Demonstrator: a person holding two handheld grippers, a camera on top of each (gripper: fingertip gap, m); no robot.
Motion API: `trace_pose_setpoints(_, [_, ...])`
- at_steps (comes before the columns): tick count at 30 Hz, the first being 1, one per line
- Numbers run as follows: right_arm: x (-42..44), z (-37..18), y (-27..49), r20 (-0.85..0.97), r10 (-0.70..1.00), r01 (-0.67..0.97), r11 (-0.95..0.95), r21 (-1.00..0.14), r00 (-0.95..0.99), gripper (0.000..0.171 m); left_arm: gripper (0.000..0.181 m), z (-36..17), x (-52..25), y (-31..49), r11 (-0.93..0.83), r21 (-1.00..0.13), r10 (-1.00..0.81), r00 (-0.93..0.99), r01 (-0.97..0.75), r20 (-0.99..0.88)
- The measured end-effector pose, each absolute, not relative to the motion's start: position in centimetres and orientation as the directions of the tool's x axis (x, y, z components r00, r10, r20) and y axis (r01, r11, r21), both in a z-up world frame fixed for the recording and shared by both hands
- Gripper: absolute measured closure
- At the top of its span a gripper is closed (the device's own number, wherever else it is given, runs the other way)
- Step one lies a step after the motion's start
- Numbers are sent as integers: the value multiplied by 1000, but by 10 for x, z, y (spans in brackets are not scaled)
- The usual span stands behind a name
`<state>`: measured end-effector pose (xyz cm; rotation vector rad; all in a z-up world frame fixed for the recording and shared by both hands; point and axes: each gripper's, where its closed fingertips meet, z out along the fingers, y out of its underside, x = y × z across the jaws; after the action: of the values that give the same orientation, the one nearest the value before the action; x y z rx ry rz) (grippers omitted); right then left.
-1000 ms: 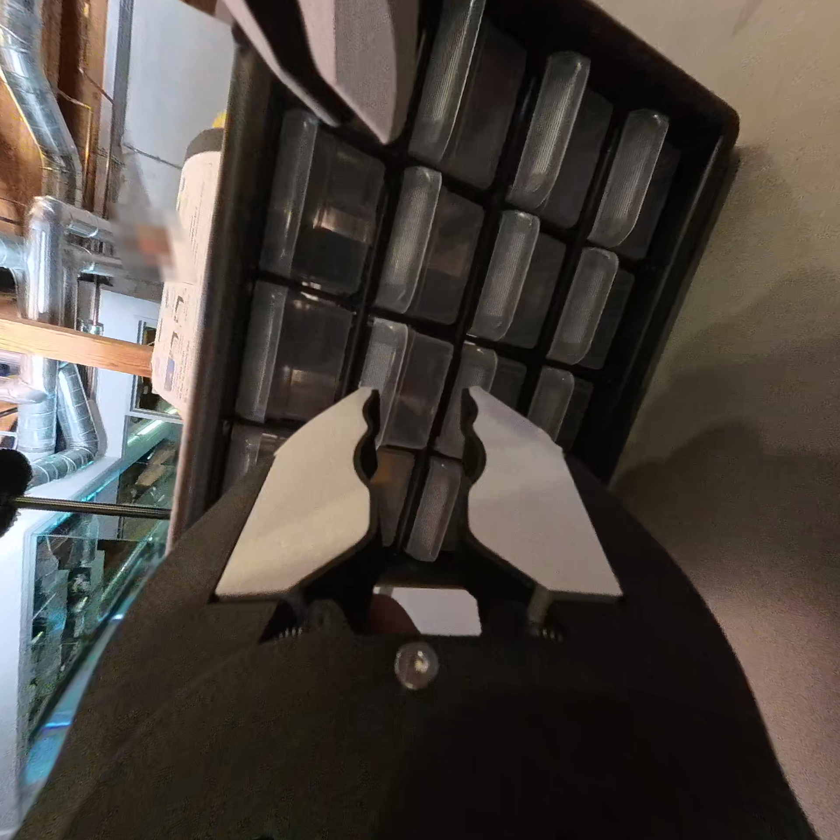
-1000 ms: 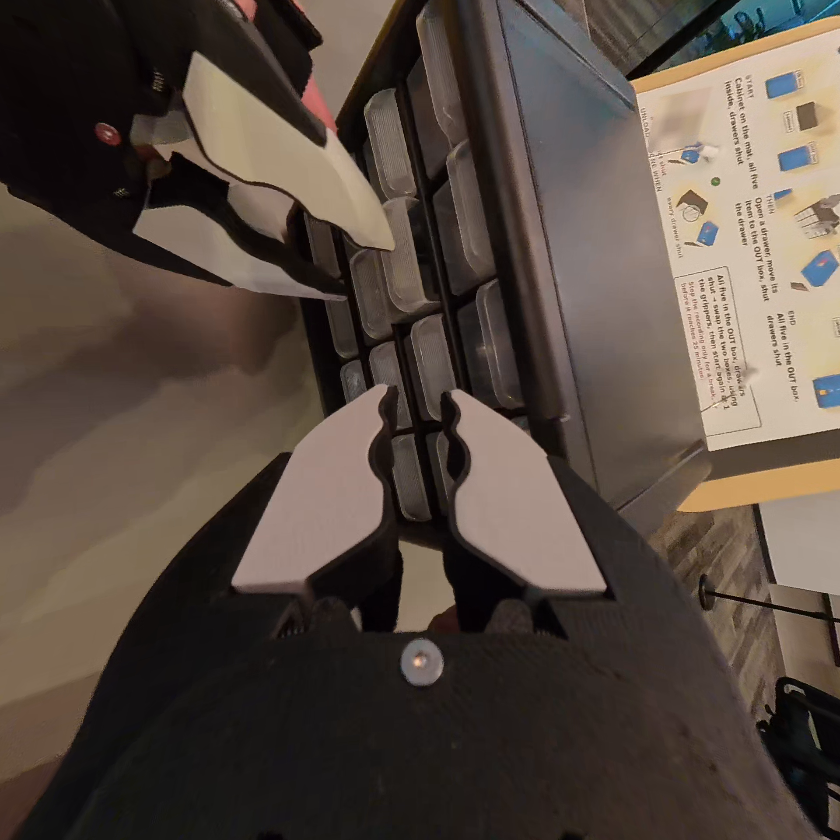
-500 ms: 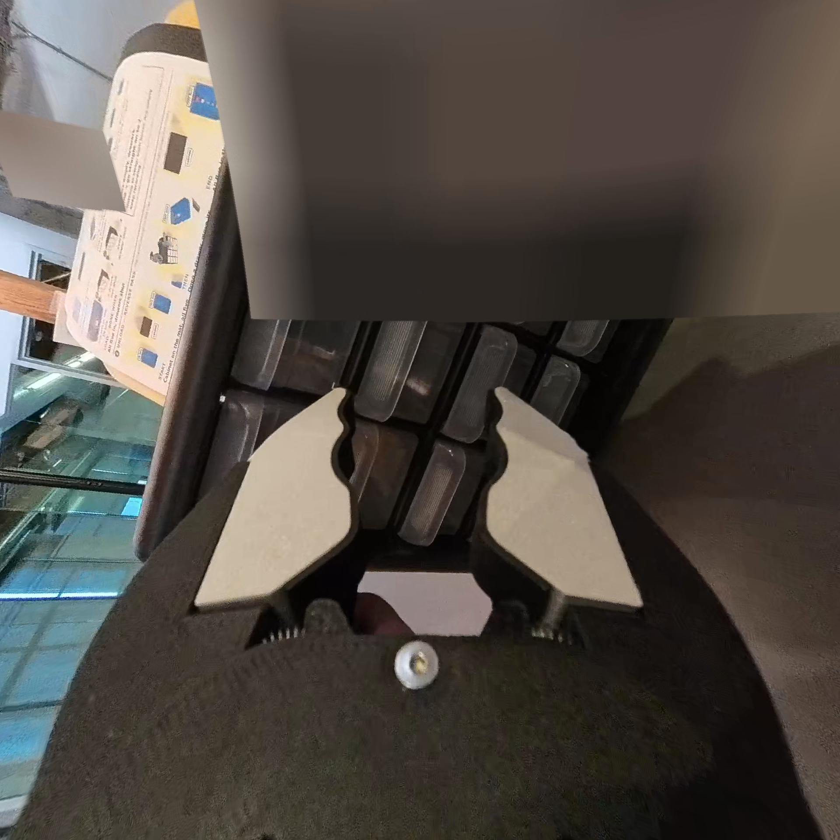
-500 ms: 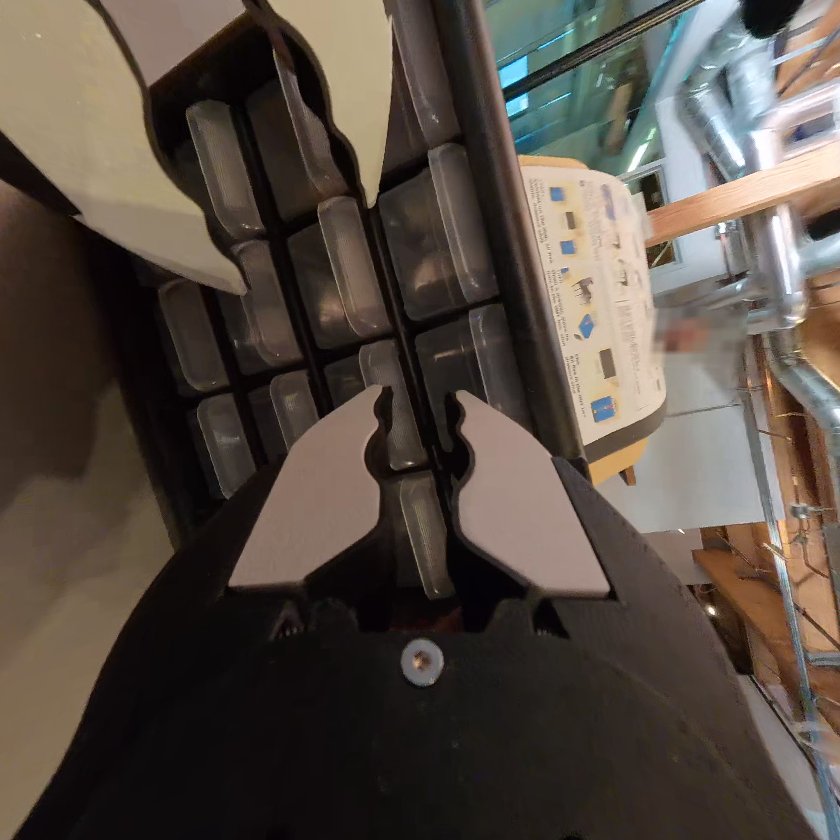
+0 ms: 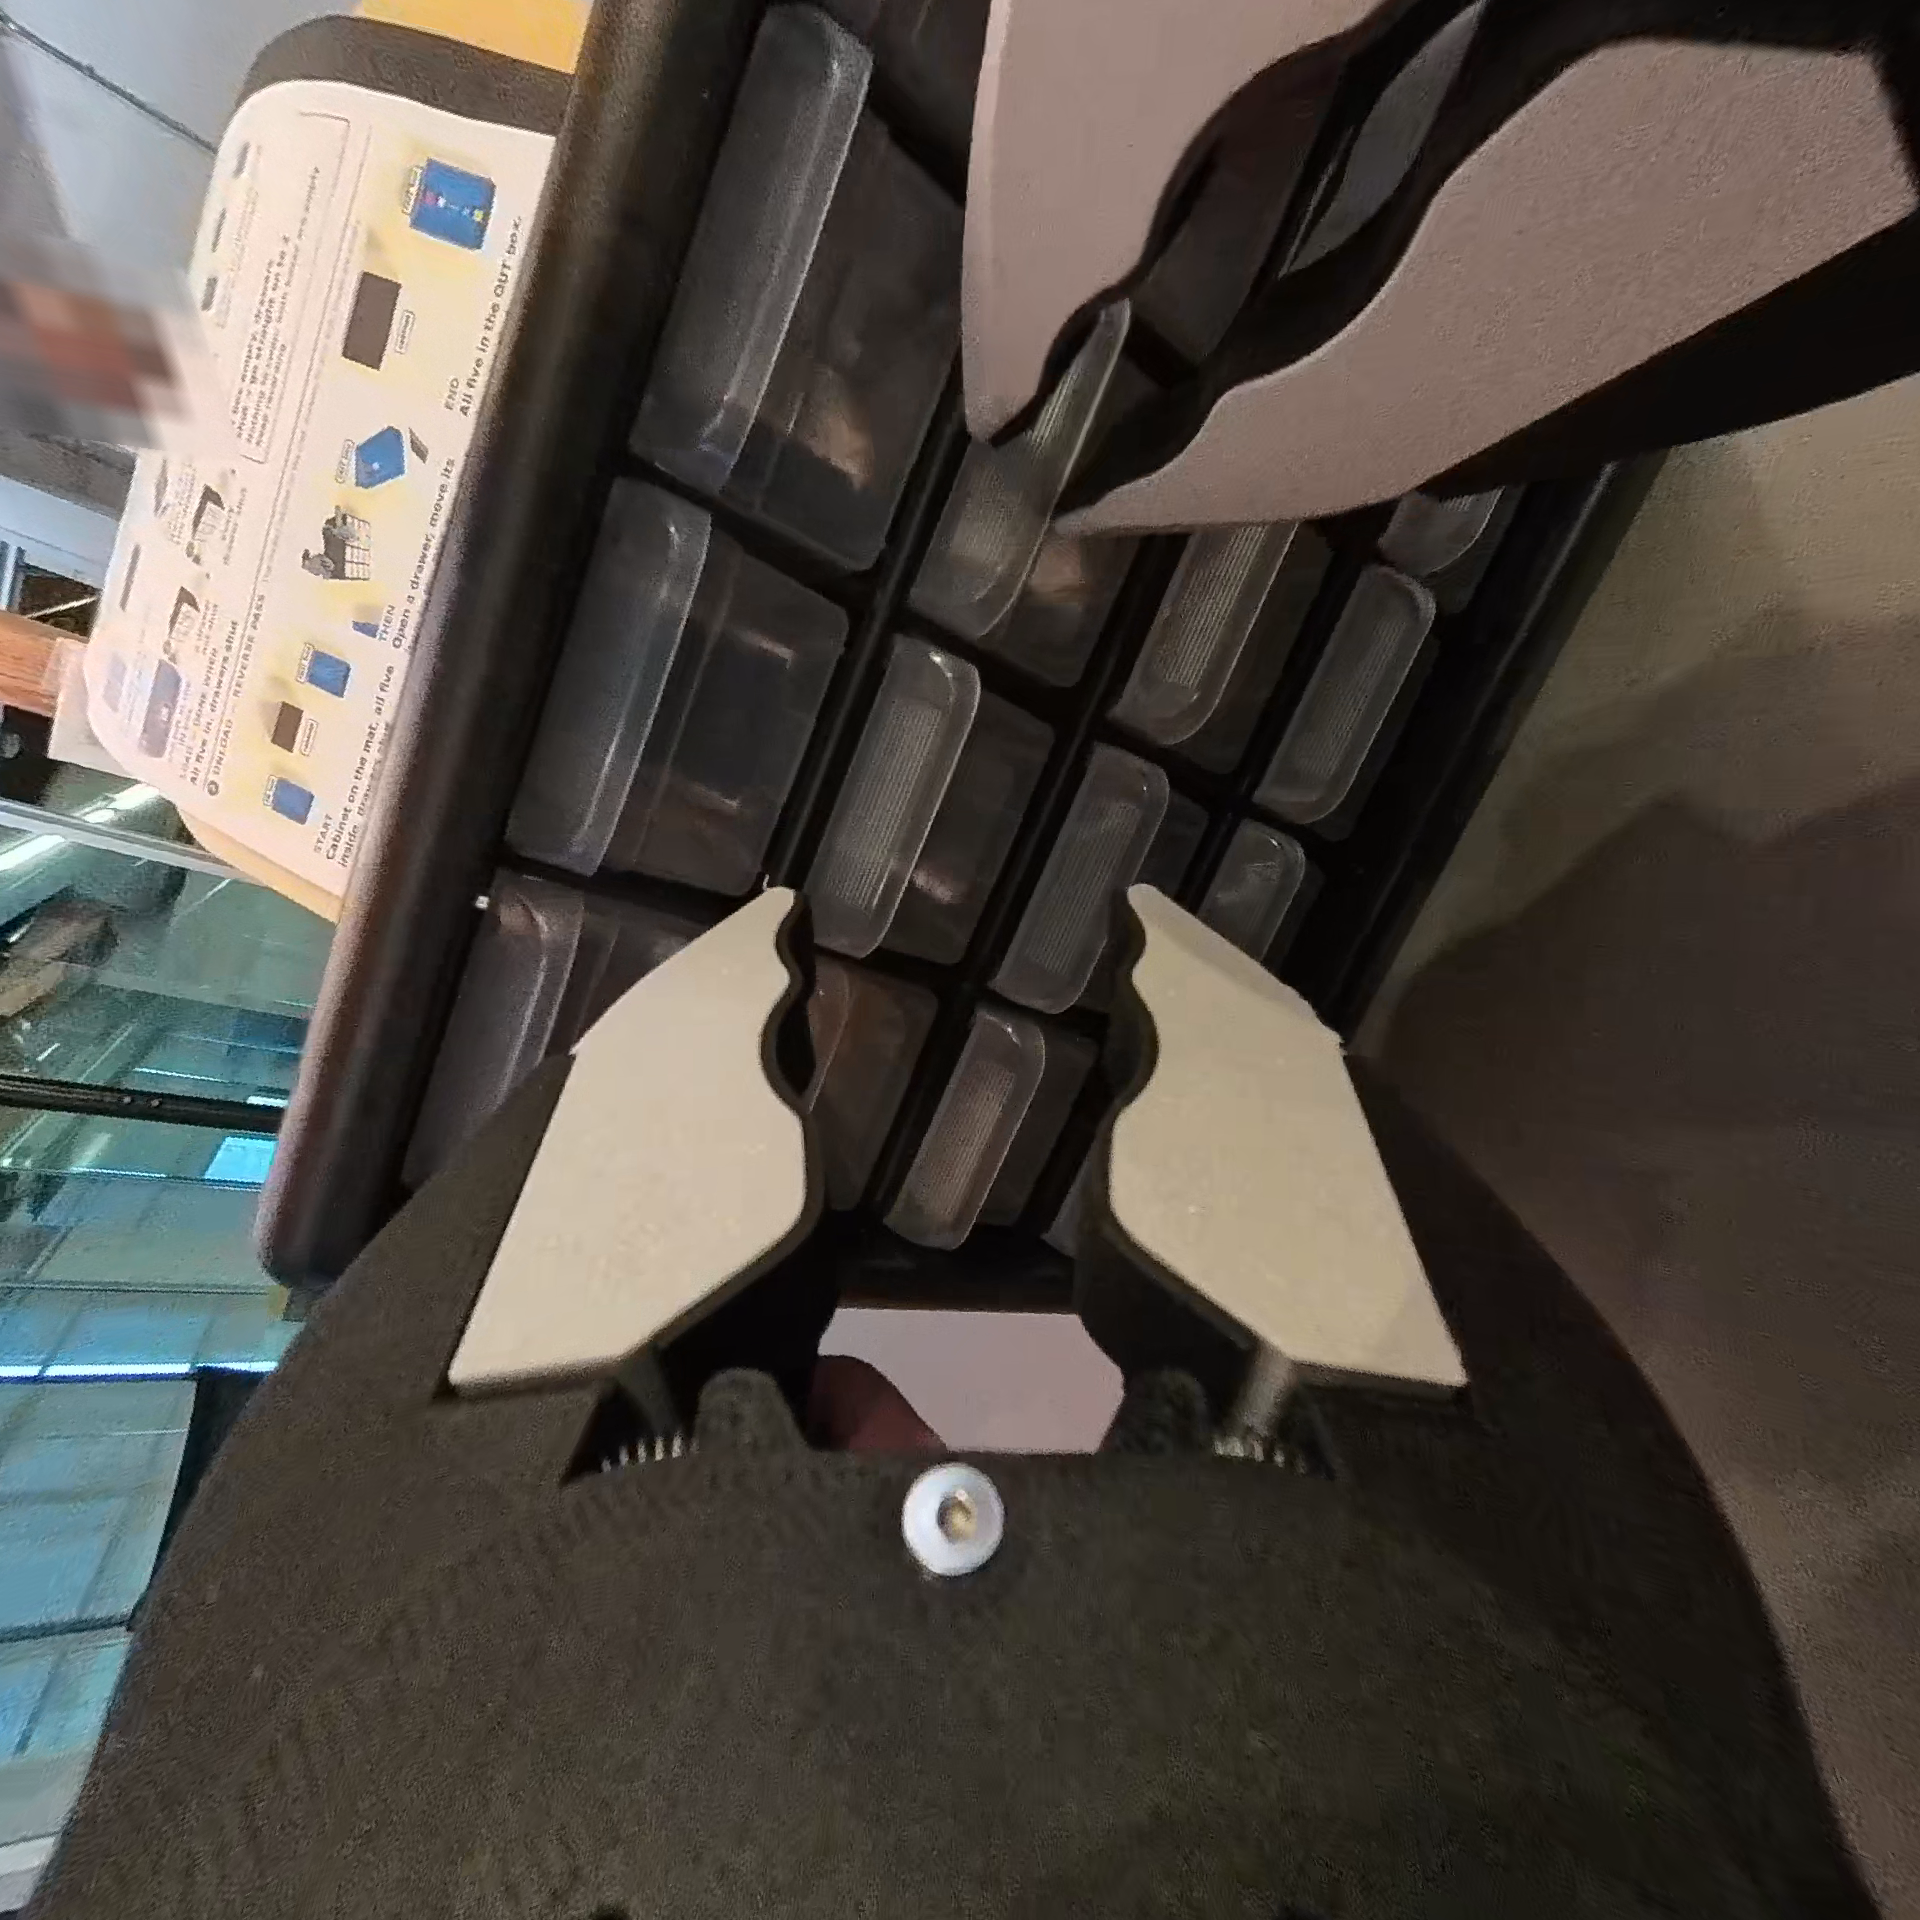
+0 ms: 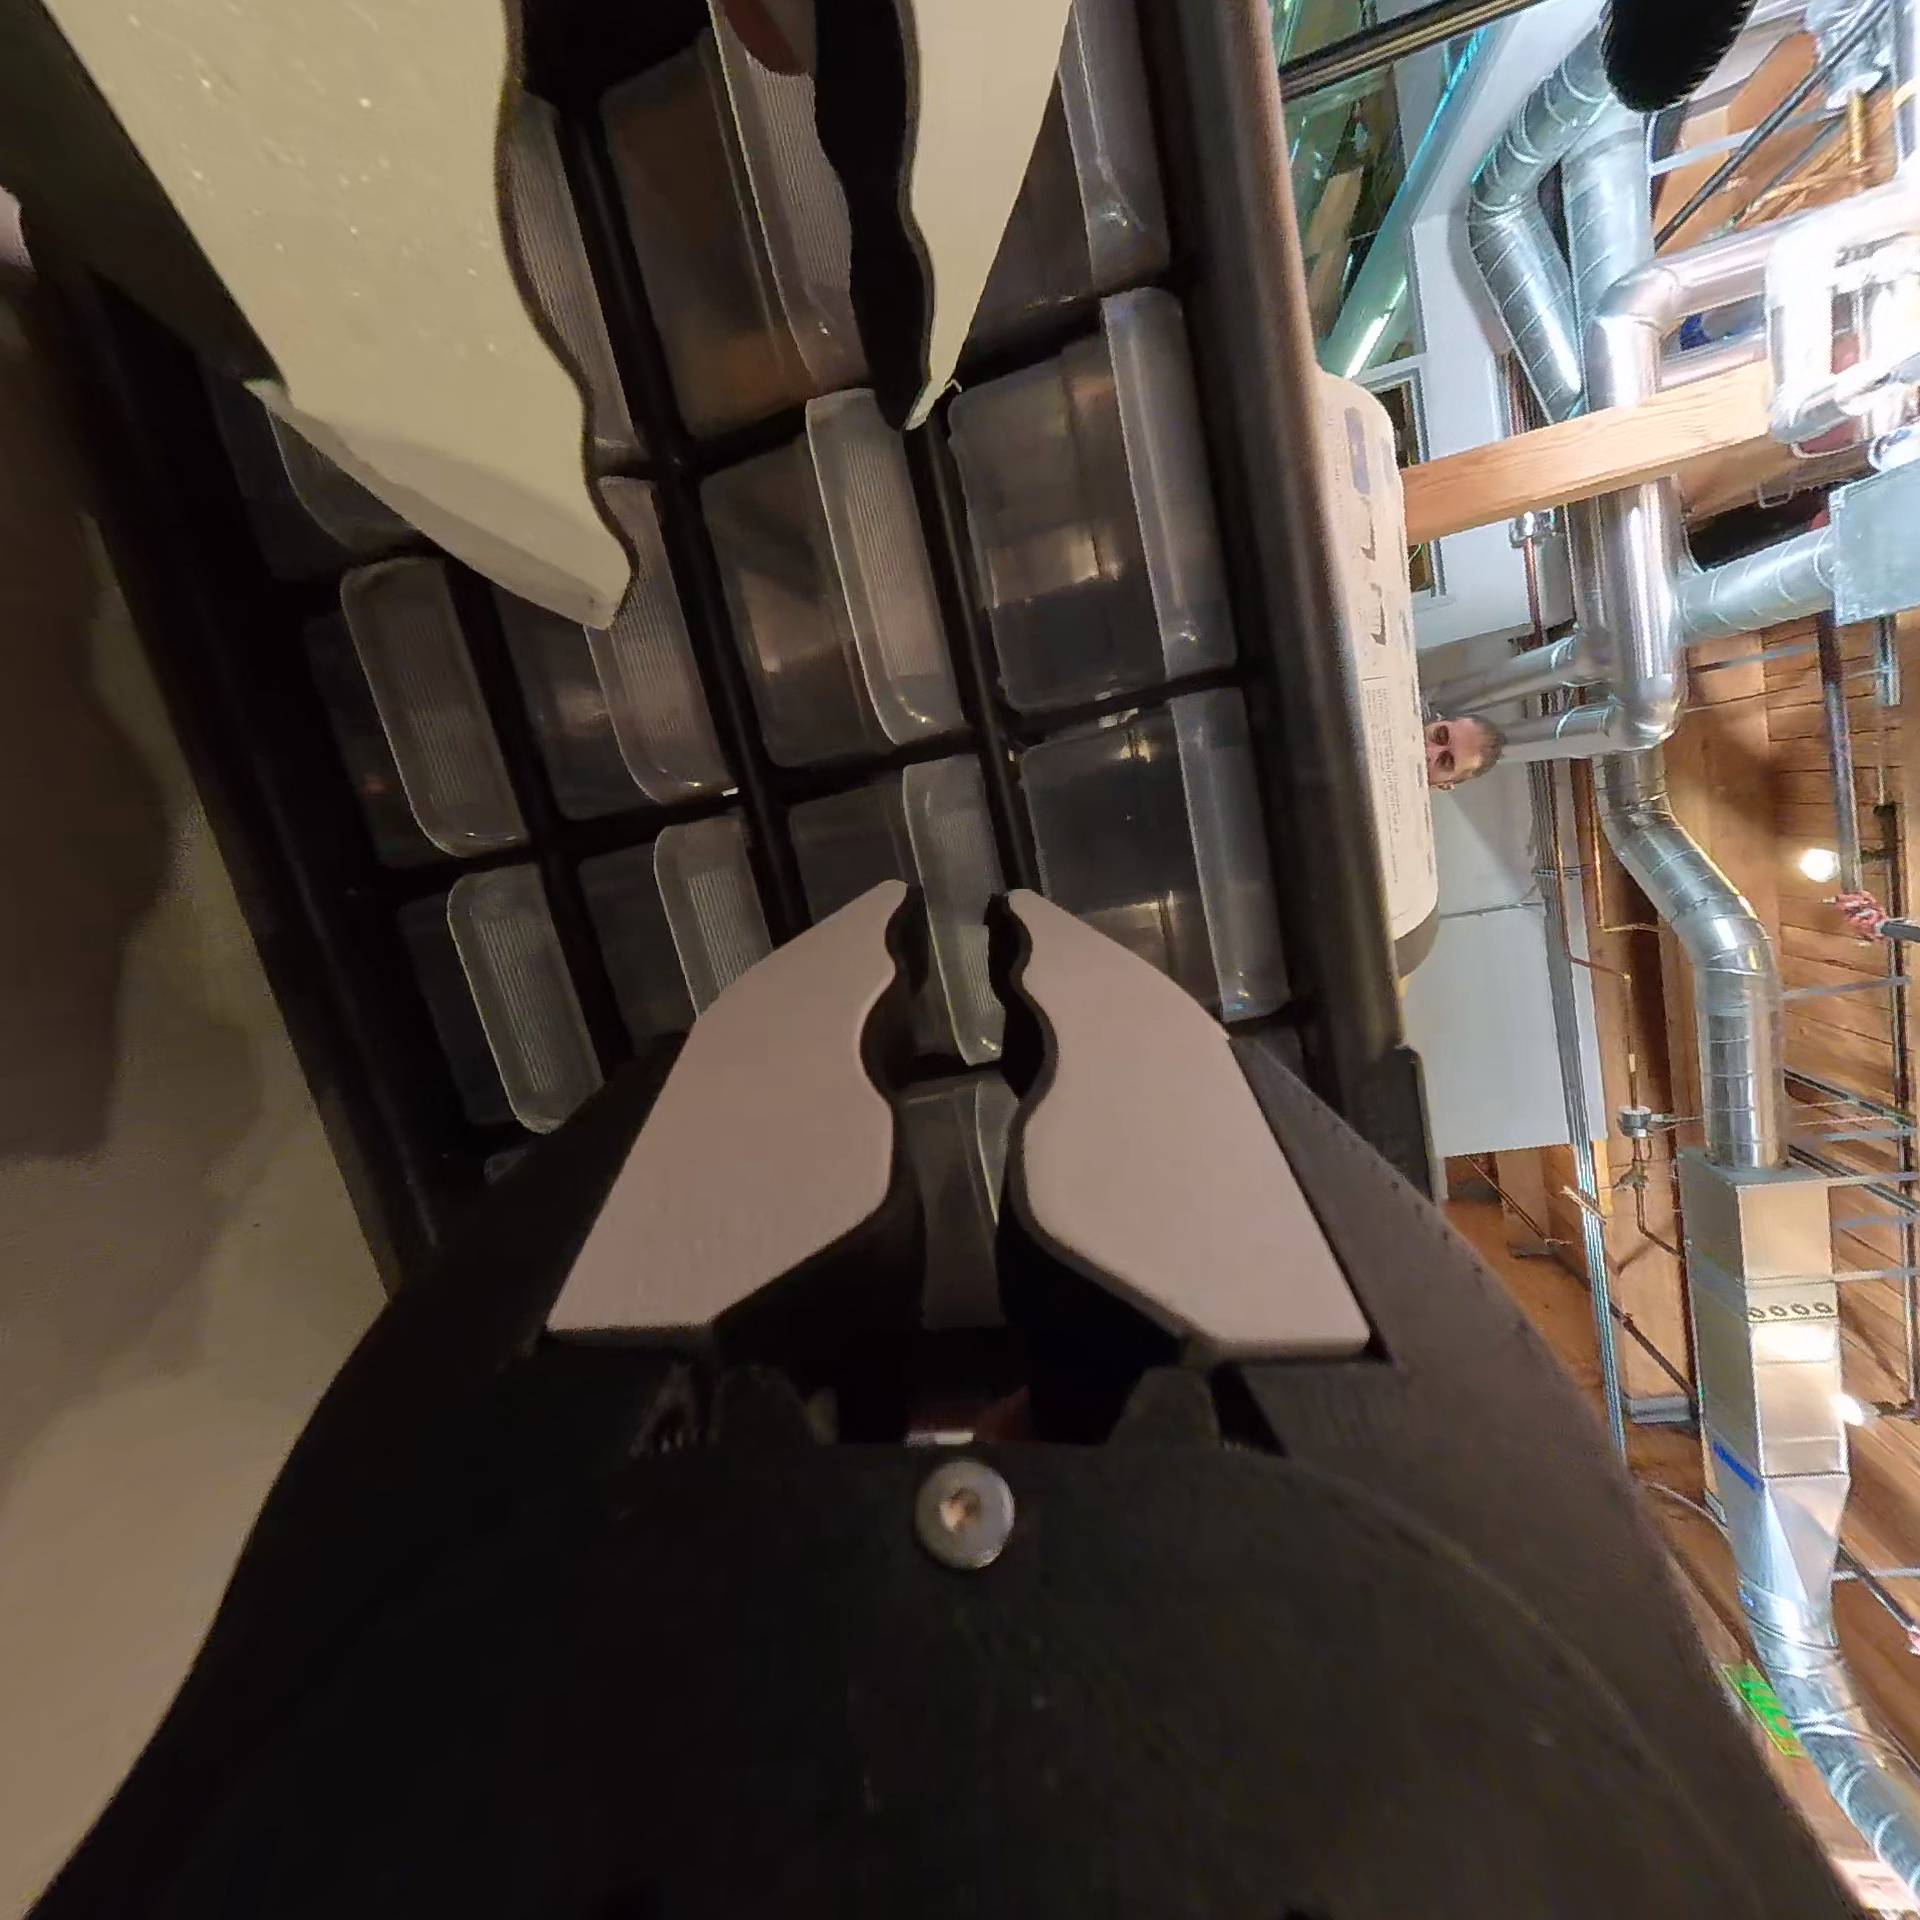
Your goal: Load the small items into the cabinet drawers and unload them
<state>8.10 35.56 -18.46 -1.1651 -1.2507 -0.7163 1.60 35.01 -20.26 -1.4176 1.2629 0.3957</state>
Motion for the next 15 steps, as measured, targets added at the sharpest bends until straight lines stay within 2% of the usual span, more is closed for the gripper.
trace_pose_setpoints(1, [81, -184, 355, 959, 172, 914, 304, -269, 225, 162, 128, -203, 16, 350, 216, -498, -458, 363, -840, -811])
trace_pose_setpoints(6, [79, -184, 342, 953, 215, 909, 315, -274, 213, 163, 127, -204, 15, 350, 218, -474, -459, 339, -853, -821])
trace_pose_setpoints(15, [69, -194, 303, 854, 509, 870, 367, -328, 107, 169, 126, -204, 15, 348, 211, -509, -495, 357, -835, -792])
